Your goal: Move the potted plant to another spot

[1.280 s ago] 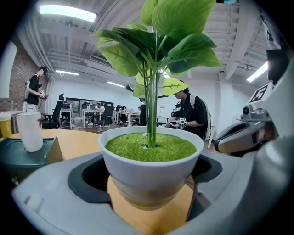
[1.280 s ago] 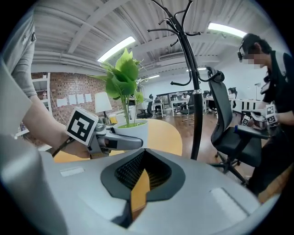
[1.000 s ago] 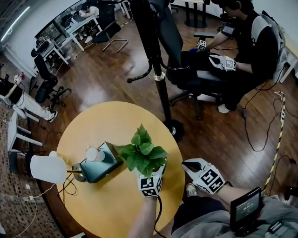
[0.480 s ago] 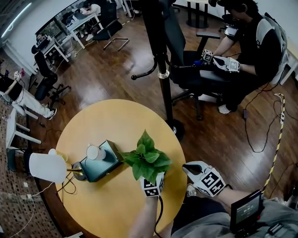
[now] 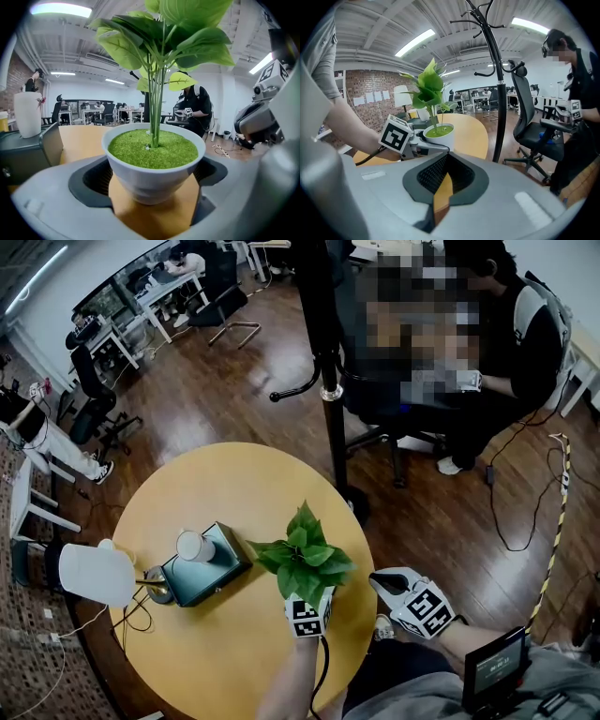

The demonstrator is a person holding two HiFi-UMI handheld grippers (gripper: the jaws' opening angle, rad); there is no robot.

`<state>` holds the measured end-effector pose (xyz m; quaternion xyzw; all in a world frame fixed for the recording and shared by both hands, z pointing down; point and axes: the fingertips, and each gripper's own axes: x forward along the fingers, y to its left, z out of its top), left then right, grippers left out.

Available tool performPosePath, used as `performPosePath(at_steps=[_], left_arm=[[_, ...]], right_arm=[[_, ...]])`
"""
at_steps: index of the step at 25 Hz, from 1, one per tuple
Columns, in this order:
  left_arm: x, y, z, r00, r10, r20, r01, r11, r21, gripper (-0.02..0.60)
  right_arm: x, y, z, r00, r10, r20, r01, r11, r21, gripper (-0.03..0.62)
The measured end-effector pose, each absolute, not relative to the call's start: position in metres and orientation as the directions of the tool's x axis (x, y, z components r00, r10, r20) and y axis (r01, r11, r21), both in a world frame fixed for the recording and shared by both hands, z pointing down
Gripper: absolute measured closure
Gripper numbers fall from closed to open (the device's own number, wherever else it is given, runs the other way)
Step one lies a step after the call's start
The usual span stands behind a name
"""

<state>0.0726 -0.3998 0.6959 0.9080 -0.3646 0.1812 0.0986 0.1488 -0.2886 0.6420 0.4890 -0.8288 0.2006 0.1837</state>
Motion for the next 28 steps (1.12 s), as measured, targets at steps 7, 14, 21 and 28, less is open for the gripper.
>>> performPosePath(at_steps=[7, 14, 21, 28], left_arm=[[0.057, -0.392, 0.688, 0.663, -0.642, 0.385, -0.708, -0.705, 0.043, 0.041], [0.031, -0.342, 0.645, 0.699, -0.623, 0.352, -0.69, -0.717, 0.102, 0.168], [0.029, -0.295, 0.577, 0.758, -0.612, 0.224, -0.647, -0.75, 0.139, 0.394], [0.021, -0.256, 0.531, 0.777, -0.613, 0.142, -0.629, -0.762, 0.151, 0.581]], right_arm=[[0.149, -0.289, 0.629, -0.442, -0.754, 0.486, -0.891, 0.43, -0.143, 0.594], [0.128, -0.275, 0.593, -0.438, -0.784, 0.439, -0.893, 0.434, -0.116, 0.592], [0.128, -0.258, 0.559, -0.428, -0.82, 0.38, -0.899, 0.431, -0.081, 0.594], [0.113, -0.231, 0.539, -0.426, -0.832, 0.354, -0.899, 0.433, -0.065, 0.594]])
